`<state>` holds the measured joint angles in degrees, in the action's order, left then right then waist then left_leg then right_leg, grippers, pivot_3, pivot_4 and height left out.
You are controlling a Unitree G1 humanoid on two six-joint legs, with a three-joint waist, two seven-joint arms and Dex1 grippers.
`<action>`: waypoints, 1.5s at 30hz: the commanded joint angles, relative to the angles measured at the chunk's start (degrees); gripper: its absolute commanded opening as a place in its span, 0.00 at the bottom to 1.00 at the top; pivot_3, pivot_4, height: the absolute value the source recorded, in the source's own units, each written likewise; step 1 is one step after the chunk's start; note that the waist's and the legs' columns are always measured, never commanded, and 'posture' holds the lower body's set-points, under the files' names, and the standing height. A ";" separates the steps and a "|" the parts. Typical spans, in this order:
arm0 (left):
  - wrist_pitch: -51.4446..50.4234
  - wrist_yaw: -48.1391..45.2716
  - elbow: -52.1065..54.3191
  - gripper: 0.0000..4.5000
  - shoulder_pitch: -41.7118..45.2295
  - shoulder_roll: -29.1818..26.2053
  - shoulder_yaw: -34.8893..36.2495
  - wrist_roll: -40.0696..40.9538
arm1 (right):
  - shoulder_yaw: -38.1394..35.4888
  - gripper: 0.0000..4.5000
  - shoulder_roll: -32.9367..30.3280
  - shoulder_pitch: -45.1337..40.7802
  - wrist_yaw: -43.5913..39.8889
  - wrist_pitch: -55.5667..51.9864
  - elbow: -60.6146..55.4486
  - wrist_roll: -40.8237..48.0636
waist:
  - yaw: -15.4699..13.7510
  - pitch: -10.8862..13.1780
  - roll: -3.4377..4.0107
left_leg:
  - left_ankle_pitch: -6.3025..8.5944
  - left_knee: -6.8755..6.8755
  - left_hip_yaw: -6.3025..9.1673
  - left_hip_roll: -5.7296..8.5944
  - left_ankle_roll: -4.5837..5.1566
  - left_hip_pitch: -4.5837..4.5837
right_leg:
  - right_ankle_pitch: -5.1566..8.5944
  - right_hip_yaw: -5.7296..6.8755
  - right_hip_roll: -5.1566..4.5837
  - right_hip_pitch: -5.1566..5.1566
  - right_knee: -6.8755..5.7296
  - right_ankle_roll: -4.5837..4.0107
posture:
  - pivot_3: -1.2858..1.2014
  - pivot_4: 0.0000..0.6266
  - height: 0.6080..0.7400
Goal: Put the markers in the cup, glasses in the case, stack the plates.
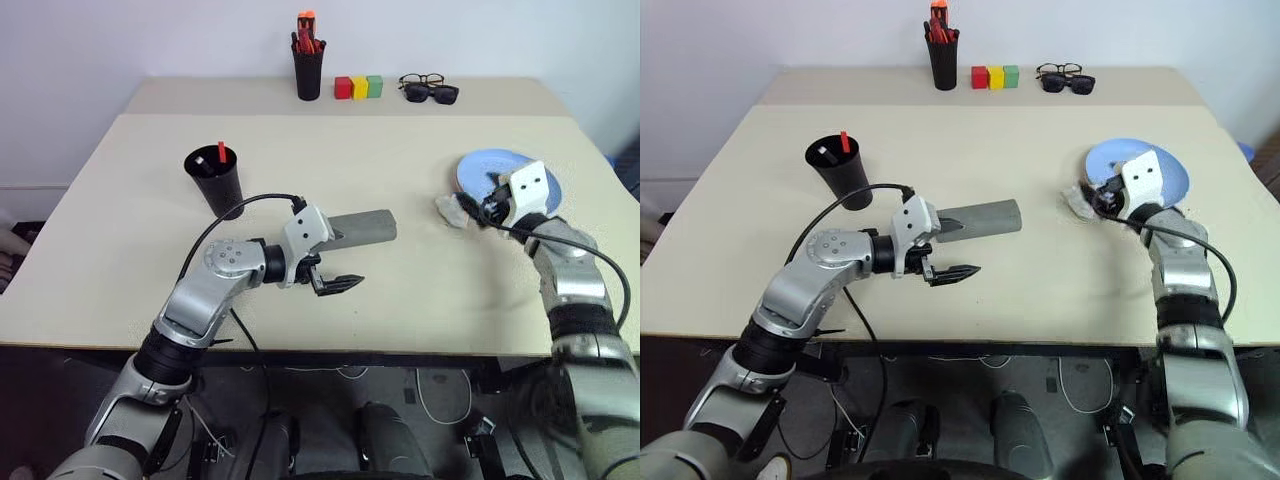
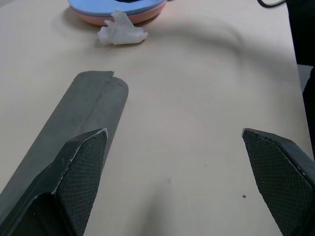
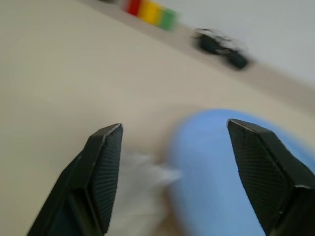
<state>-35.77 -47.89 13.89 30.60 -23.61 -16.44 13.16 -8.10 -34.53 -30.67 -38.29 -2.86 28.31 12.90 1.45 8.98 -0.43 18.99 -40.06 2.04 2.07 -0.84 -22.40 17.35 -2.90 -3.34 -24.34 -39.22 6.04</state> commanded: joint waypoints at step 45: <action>-3.38 8.66 7.17 1.00 -4.74 -0.97 5.26 2.65 | 0.42 0.62 -5.96 -24.95 16.88 17.90 38.32 -14.23 | -0.15 0.01 0.02 | -0.02 0.07 -0.15 0.07 0.01 0.04 | -0.02 -0.02 -0.07 -0.01 0.08 0.03 | 0.52 0.24 1.00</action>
<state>-40.71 -40.47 19.22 26.60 -24.57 -13.56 15.69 -7.44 -39.04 -52.79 -21.89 12.96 66.35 -0.73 1.29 8.99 -0.41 18.96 -39.98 1.88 2.14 -0.83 -22.35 17.33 -2.92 -3.41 -24.35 -39.14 6.07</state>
